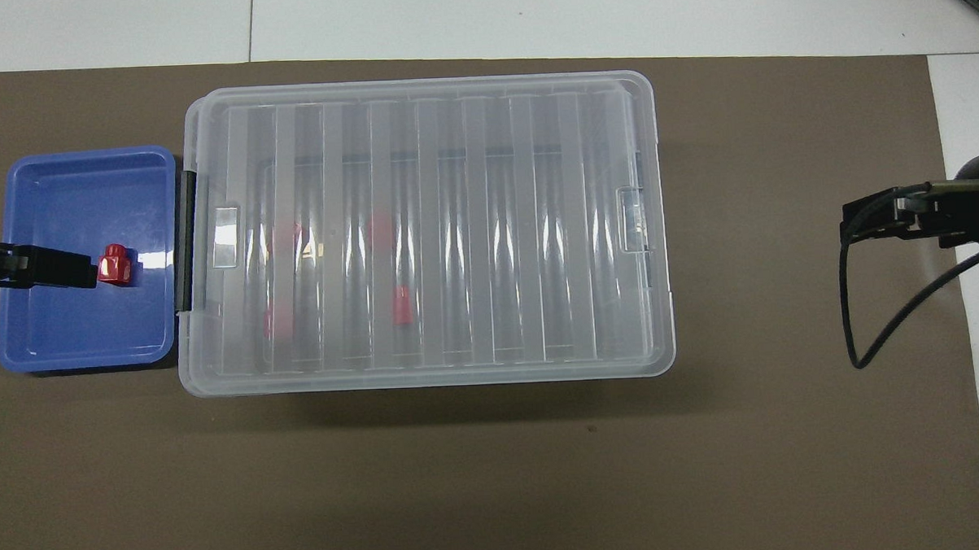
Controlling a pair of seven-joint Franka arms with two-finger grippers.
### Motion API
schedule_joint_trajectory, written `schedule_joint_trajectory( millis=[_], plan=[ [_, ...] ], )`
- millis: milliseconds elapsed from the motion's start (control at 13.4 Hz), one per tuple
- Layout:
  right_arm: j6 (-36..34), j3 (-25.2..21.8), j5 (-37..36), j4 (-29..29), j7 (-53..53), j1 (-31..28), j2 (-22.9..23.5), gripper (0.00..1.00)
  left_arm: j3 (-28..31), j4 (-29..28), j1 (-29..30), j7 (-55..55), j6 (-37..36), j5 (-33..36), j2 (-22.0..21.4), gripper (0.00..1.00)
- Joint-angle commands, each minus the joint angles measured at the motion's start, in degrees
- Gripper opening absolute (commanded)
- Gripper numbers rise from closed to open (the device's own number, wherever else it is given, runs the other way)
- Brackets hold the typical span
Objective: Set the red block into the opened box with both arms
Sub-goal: 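Reach the right gripper to the handle of the clear lid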
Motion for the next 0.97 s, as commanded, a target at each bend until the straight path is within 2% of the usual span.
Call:
schedule_joint_trajectory(
  millis=[0, 298, 596, 745, 894],
  plan=[
    [1.4, 0.0, 0.4, -2.4, 0.5, -0.1, -1.9, 1.0, 0.1, 0.3, -0.2, -0.7, -0.8, 1.2, 0.0, 1.0],
    [2.5, 0.0, 0.5, -4.7, 0.7, -0.6, -2.9, 1.0, 0.1, 0.3, -0.2, -0.7, -0.8, 1.2, 0.0, 1.0],
    [11.9, 0.5, 0.8, -10.9, 4.6, 0.2, -3.8, 0.99, 0.1, 0.3, -0.2, -0.7, -0.8, 1.2, 0.0, 1.0],
    [19.8, 0.6, 0.8, -15.0, 6.1, 1.8, -3.6, 0.99, 0.1, 0.3, -0.1, -0.7, -0.8, 1.2, 0.0, 1.0],
    [22.2, 0.6, 0.8, -16.8, 8.0, 2.9, -3.2, 0.99, 0.1, 0.3, -0.2, -0.7, -0.8, 1.2, 0.0, 1.0]
  ],
)
